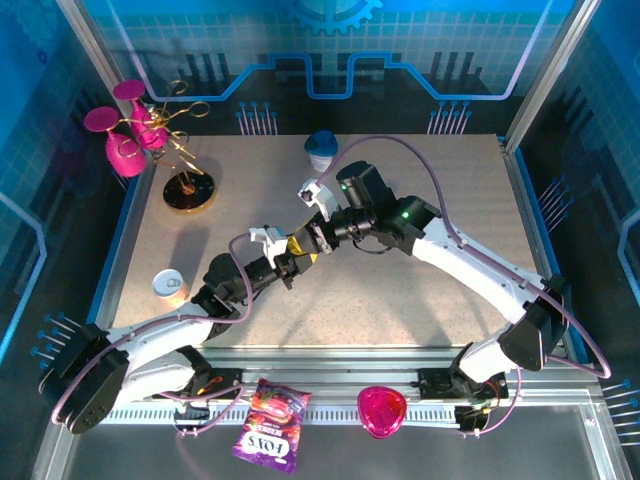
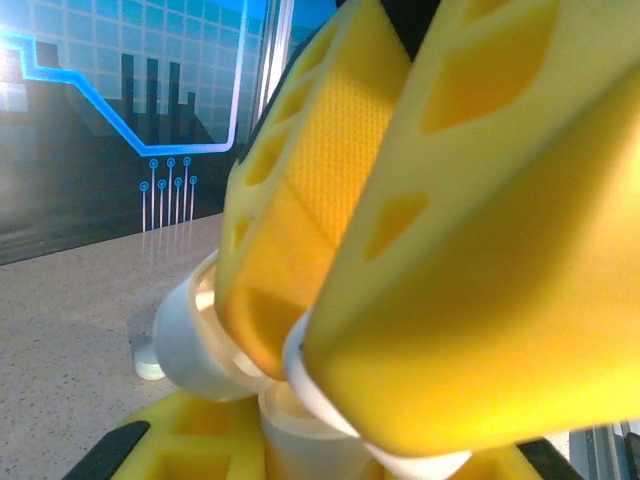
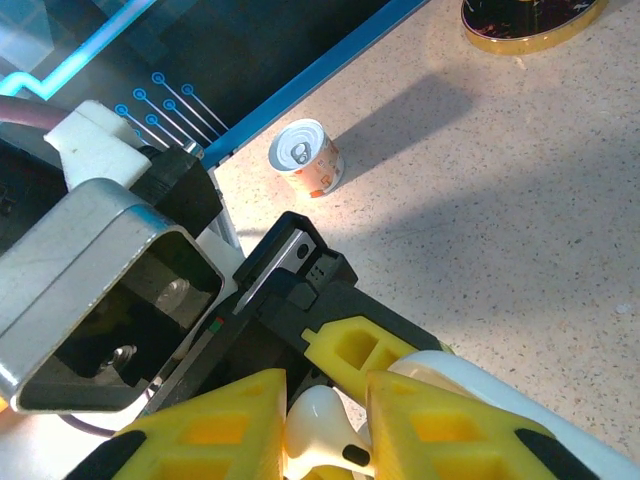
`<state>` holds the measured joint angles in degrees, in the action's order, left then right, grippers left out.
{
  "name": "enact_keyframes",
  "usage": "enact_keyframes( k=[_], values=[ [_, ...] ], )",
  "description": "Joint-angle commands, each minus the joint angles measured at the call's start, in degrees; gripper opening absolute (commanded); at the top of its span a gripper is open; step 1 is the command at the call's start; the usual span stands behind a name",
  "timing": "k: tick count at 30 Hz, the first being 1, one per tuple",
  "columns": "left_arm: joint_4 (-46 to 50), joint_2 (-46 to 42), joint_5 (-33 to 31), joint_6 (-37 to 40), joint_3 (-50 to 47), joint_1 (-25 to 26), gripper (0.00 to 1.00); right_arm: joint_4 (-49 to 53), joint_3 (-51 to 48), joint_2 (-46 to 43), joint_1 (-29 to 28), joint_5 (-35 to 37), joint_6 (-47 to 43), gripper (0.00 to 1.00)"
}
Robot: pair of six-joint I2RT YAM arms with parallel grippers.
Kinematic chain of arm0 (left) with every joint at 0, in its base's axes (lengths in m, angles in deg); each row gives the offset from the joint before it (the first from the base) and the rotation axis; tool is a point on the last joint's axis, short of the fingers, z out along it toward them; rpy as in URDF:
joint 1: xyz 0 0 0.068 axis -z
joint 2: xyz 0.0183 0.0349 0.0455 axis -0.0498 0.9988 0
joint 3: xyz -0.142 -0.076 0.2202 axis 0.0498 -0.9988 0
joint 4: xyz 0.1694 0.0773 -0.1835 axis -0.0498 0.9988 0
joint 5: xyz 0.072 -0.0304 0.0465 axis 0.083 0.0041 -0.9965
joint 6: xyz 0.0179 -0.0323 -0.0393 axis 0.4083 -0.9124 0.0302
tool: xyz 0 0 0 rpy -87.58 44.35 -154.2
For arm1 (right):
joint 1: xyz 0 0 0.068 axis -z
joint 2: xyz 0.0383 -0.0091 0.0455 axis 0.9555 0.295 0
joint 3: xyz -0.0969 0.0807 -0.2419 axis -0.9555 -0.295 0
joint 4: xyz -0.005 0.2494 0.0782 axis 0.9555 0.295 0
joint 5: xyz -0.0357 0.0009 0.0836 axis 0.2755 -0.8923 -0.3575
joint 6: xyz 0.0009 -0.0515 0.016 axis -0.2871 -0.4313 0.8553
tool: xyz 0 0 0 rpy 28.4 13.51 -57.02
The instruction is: Insert the wireless bluetooth earbuds into the charging case
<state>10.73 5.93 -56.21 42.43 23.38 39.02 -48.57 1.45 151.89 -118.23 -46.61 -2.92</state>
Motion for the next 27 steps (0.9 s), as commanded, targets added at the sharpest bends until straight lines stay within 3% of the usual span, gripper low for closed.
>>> enact_keyframes(
  k=[1,7,10,27],
  values=[
    [-3.46,-1.83,-0.98,-1.22,2.91,-0.26,0.16,3.15,-0.63,-0.15,-0.74,1.67,-1.34,0.25],
    [-3.51,-2.2,-0.12,-1.59,3.11,-0.24,0.16,2.47,-0.48,0.11,-0.71,5.46,-0.29,0.3],
    [-2.83,-2.34,0.11,-1.49,3.23,-0.24,0.16,3.08,0.5,-0.04,-0.76,7.2,0.11,0.4],
    [-3.18,-0.53,-0.6,-0.24,2.95,-0.22,0.16,0.56,-0.53,-7.26,-3.39,16.15,-1.96,0.62]
  ],
)
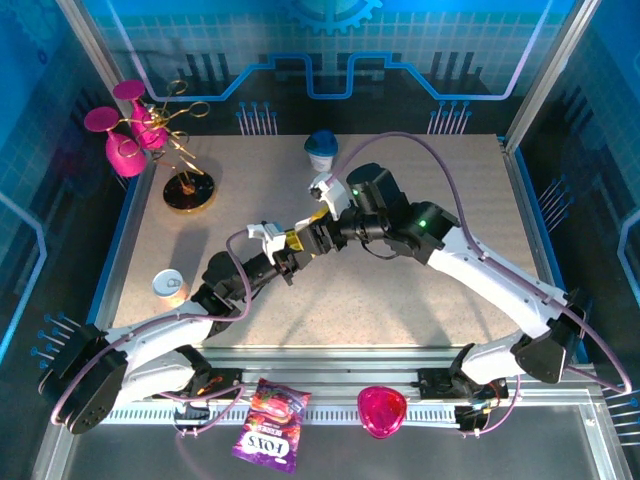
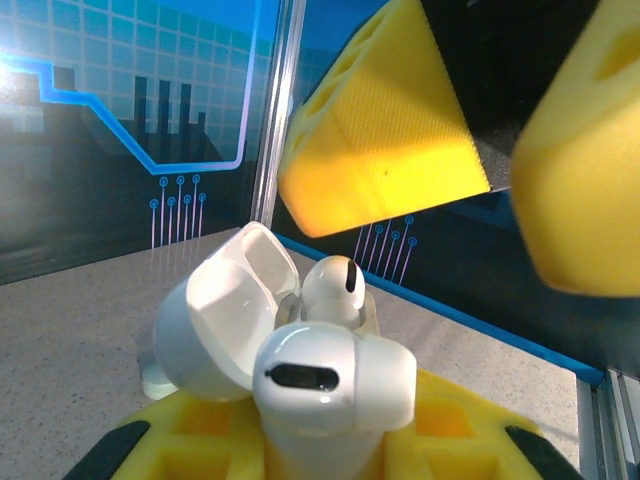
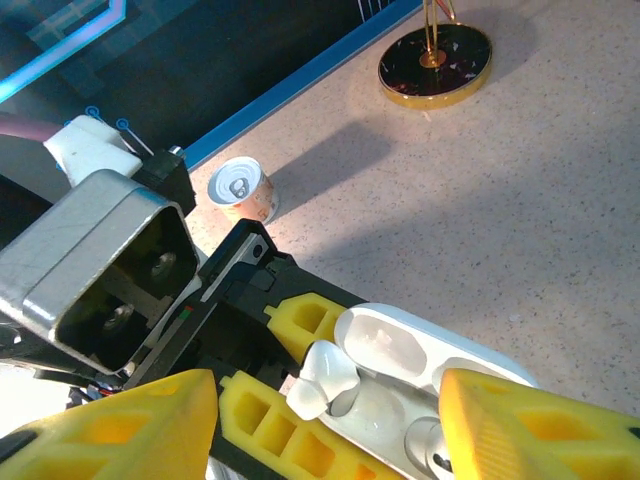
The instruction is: Insert the wireless bluetooth earbuds into the charging case
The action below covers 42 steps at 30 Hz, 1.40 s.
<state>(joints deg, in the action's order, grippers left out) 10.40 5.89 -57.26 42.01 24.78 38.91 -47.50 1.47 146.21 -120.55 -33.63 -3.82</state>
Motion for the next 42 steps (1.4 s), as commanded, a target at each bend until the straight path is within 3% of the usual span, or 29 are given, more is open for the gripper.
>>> enact_keyframes(
  k=[1,9,15,32,42],
  values=[
    [-2.85,-0.41,0.42,0.21,1.56,-0.19,0.16,-1.02,-1.06,-1.94,-1.29,4.42,-1.27,0.63],
    [-2.79,-0.91,1.32,-0.21,2.18,-0.19,0.15,2.71,0.73,0.15,-2.08,11.04,-2.54,0.8],
    [-2.59,-1.13,1.56,-0.38,2.32,-0.11,0.15,3.98,2.4,2.09,-2.23,12.08,-2.64,0.84],
    [-2.45,-2.13,1.56,-0.49,2.14,-0.13,0.15,4.95,0.43,-1.27,-0.04,14.01,-1.23,0.82],
    [-3.95,-1.12,3.97,3.19,1.08,-0.26,0.16,1.86,0.36,-3.18,1.27,8.42,1.06,0.85]
  ],
)
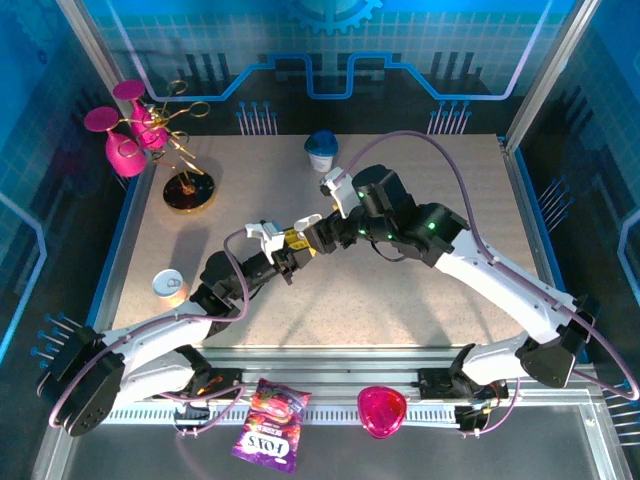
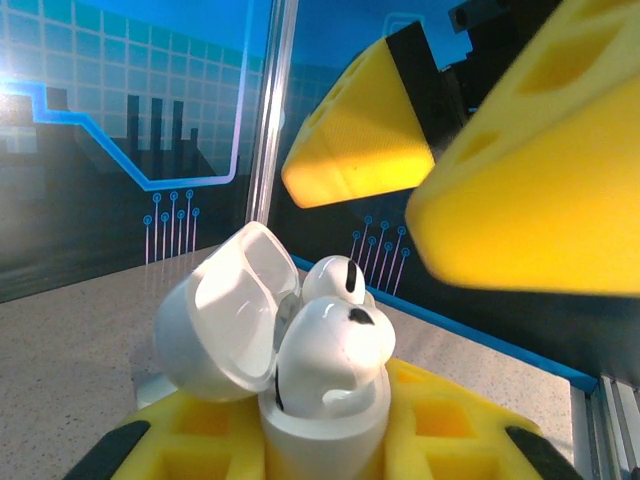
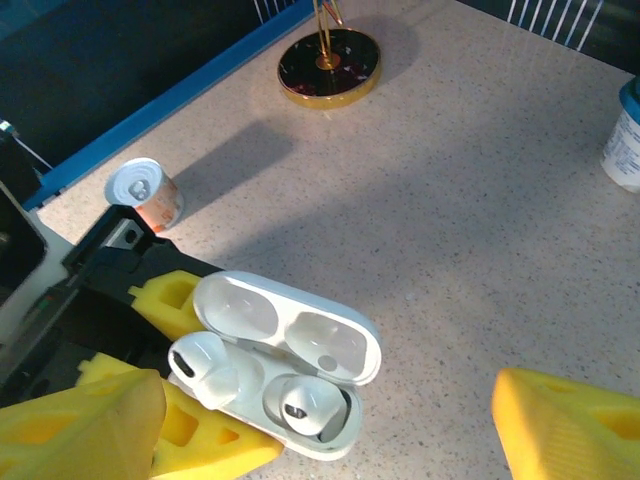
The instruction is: Insert the wireless bluetooth earbuds into the charging case
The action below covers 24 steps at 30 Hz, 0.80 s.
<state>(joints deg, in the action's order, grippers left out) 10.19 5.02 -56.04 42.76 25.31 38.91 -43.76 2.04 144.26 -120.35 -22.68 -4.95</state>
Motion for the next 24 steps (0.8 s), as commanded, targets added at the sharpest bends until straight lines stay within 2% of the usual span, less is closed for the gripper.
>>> enact_keyframes(
  k=[1,4,9,12,15,24],
  values=[
    [-4.12,-0.07,3.33,3.84,0.19,-0.26,0.16,-1.85,0.29,-0.84,1.64,-3.27,3.35,0.85],
    [-5.17,0.16,5.82,7.64,-0.89,-0.21,0.16,0.65,2.73,1.12,3.28,-4.22,6.69,0.83],
    [-4.68,0.11,7.31,9.38,-0.93,-0.21,0.16,7.18,6.96,5.1,4.36,-4.63,7.33,0.81],
    [-2.97,0.32,4.87,7.75,-0.19,-0.28,0.16,4.79,5.6,4.28,4.01,-8.35,6.04,0.82],
    [-3.56,0.85,5.22,7.93,-0.29,-0.32,0.16,2.16,3.54,2.71,4.18,-11.53,6.69,0.86],
    [-9.66,2.2,11.75,13.38,-2.39,-0.26,0.16,12.28,7.5,6.21,7.15,-5.29,11.6,0.81]
  ],
)
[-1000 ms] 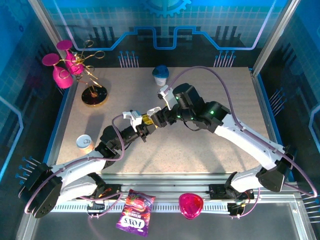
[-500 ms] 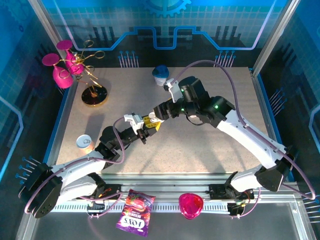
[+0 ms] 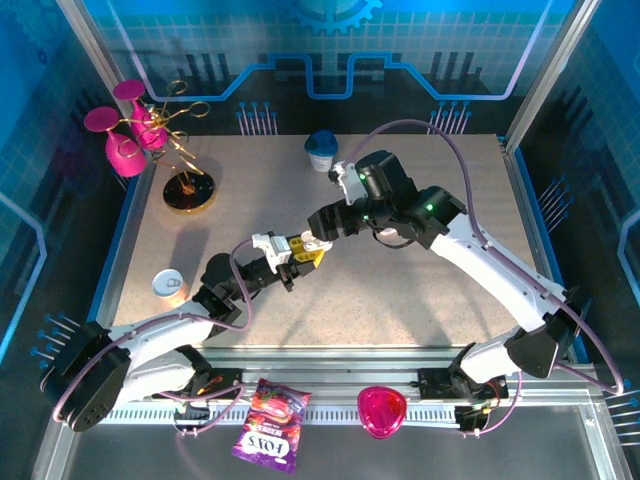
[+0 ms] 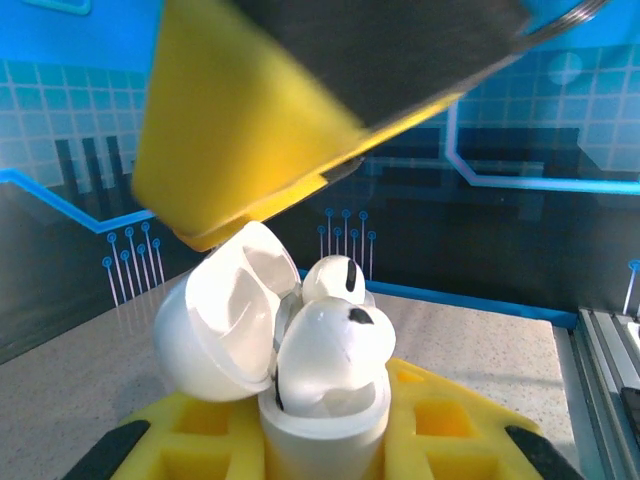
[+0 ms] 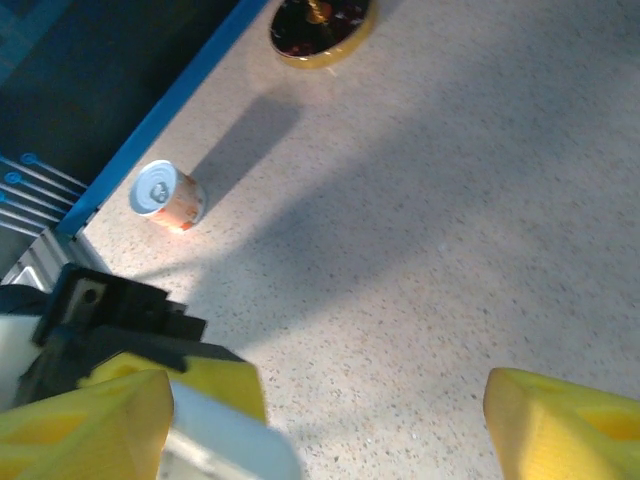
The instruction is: Insert the wireless bluetooth earbuds into the charging case
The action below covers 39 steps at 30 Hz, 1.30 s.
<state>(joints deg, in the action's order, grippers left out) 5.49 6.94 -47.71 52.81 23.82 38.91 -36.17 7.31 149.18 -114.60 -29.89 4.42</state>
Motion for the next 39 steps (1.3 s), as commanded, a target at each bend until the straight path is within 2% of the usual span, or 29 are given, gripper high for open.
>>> enact_keyframes(
  k=[1,7,15,22,29,35,39],
  values=[
    [-5.05,0.16,3.49,3.6,-1.08,-0.22,0.16,5.44,2.54,1.64,1.48,2.08,2.26,0.8],
    [-4.7,0.11,2.7,4.38,-1.09,-0.27,0.16,8.19,2.93,2.78,0.81,-1.34,-0.14,0.79],
    [-1.76,0.84,-6.04,-1.9,0.08,-0.36,0.15,7.42,0.58,-0.96,0.15,-3.25,-2.4,0.78],
    [-0.63,0.88,-5.24,-2.45,0.58,-0.29,0.15,2.57,-1.8,-4.11,-0.29,-3.74,-2.89,0.79],
    [0.03,1.01,-4.16,-5.21,1.89,-0.37,0.15,1.0,-3.12,-3.4,-2.06,-4.0,-7.54,0.94],
    [0.97,1.14,-4.93,-10.03,3.36,-0.39,0.15,0.19,-3.49,-2.0,-2.1,-3.56,-7.81,0.93],
    [1.05,1.38,-3.4,-10.42,3.85,-0.37,0.15,0.23,-3.9,-1.49,-1.26,-2.16,-6.71,0.92]
  ],
)
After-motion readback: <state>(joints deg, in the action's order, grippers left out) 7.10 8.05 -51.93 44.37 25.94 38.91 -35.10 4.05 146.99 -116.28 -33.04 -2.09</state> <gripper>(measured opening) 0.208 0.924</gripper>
